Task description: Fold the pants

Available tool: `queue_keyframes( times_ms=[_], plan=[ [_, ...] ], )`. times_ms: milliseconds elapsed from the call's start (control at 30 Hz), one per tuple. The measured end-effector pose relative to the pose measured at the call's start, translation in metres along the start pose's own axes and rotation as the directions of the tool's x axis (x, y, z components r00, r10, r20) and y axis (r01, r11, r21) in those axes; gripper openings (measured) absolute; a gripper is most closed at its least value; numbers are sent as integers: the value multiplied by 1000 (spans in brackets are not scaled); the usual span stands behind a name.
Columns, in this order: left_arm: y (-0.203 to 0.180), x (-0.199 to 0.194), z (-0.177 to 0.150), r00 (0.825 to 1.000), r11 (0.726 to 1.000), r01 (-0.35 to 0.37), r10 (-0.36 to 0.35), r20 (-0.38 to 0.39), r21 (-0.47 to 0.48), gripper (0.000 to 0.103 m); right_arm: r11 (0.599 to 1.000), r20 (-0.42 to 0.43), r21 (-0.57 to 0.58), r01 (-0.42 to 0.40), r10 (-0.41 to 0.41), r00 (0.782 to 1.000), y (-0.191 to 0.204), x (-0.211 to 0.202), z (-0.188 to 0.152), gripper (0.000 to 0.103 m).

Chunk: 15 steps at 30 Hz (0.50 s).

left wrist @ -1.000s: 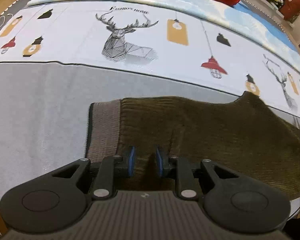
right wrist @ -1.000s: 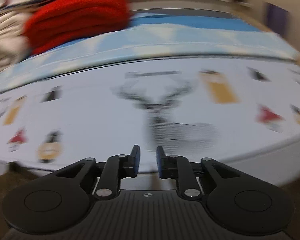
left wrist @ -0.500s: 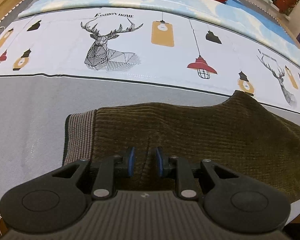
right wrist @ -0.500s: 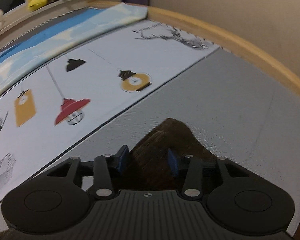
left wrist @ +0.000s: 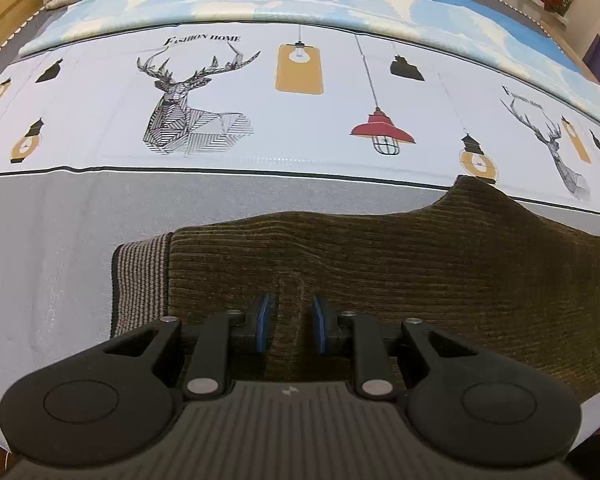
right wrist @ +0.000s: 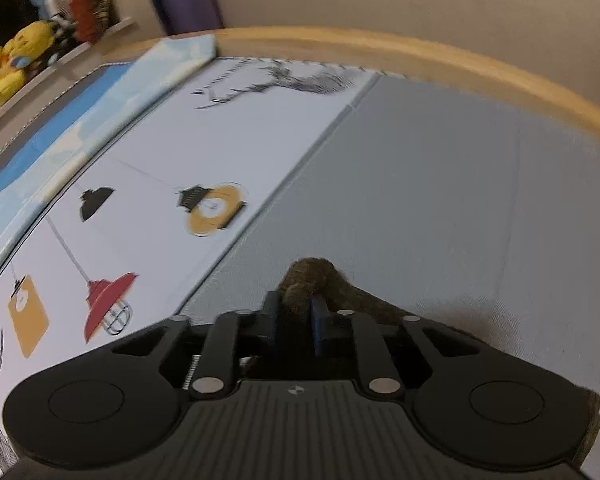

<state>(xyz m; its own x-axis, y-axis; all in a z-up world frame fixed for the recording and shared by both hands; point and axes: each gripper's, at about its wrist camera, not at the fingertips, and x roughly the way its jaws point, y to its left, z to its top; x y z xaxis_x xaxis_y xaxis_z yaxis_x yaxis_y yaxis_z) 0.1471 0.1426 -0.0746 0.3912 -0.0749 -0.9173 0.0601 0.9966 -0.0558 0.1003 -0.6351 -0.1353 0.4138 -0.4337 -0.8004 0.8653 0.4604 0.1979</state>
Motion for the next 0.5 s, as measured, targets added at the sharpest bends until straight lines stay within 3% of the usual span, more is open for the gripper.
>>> queue_keyframes(
  times_ms=[33,200,267,300,333,500],
  plan=[
    [2,0,0,1000,1000,-2,2,0,-2,25,1000,3,-4,2,-2,1000,-2,-3,2,42],
    [24,3,1,1000,999,-18,18,-2,-33,25,999,76,-35,-25,28,997,-20,-39,9,43],
    [38,15,-2,997,997,-63,60,-53,-47,24,998,84,-36,-59,62,995,-33,-54,11,43],
    [48,24,-6,992,995,-85,79,-99,-58,15,996,81,-36,-80,83,993,-41,-62,11,43],
    [53,28,-8,991,994,-78,69,-111,-71,15,994,80,-38,-99,102,992,-47,-68,11,43],
    [47,6,-12,998,994,-46,41,-52,-97,17,989,58,-64,-136,139,989,-91,-97,1,44]
  ],
)
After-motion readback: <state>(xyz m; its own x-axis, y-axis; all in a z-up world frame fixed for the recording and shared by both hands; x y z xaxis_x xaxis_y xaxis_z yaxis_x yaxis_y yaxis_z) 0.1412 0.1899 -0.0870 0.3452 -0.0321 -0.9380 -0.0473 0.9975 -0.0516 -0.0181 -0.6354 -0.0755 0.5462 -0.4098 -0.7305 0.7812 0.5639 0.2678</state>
